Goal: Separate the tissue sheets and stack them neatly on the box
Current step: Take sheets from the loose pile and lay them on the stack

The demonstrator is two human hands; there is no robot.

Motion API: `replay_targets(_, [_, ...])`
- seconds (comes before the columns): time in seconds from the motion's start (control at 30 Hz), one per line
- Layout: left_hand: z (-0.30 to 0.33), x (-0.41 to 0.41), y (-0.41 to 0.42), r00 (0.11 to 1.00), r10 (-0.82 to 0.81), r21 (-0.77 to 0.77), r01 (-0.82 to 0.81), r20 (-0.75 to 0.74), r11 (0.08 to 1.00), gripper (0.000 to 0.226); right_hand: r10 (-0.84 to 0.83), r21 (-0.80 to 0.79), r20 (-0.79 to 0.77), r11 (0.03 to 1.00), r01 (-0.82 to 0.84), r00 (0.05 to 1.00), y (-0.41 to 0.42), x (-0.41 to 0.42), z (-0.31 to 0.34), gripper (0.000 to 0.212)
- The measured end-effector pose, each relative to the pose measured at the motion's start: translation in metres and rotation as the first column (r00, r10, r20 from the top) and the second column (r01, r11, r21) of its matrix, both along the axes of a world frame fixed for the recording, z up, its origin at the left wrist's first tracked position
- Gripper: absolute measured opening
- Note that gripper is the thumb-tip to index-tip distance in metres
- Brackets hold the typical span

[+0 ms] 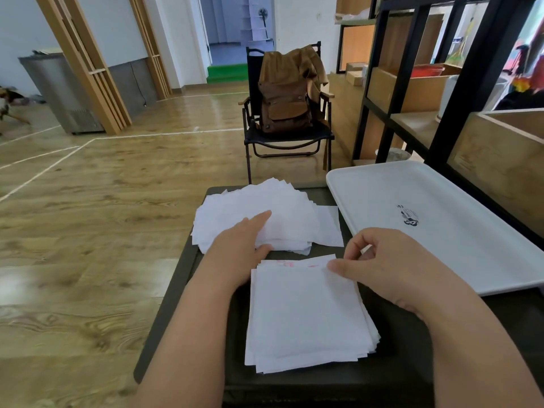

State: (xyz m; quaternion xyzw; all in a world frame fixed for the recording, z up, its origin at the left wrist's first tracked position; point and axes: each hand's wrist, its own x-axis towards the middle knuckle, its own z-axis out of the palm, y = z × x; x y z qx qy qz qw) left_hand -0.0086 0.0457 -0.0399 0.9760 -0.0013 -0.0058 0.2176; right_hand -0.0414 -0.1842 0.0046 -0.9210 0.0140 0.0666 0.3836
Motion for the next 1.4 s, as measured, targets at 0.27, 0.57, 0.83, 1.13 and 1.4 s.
replay_targets(0.27, [-0.001,-0.006,0.001,0.967,0.058,-0.024,-0.054,0.246,0.998,0.027,0.018,0.054,0.031,0.998,-0.02,0.999,0.002,0.0,0.0,0.023])
replay_targets(0.57, [0.023,-0.017,-0.006,0.888,0.176,-0.253,-0.071,0.425,0.965,0.033,0.013,0.128,0.145,0.991,-0.032,0.989,0.009,-0.005,0.009,0.015])
replay_targets(0.83, [0.075,-0.052,-0.023,0.971,0.203,-0.941,0.055,0.13,0.335,0.034,0.045,0.474,0.081,0.877,-0.079,0.996,0.022,-0.007,0.01,0.072])
replay_targets(1.13, [0.074,-0.063,-0.017,0.956,0.205,-0.896,0.103,0.209,0.432,0.028,0.036,0.638,0.297,0.736,-0.226,0.954,0.026,-0.01,0.016,0.031])
replay_targets(1.4, [0.069,-0.061,-0.002,0.923,0.198,-0.673,0.083,0.329,0.735,0.022,0.058,0.508,0.385,0.82,-0.264,0.921,0.029,-0.007,0.012,0.035])
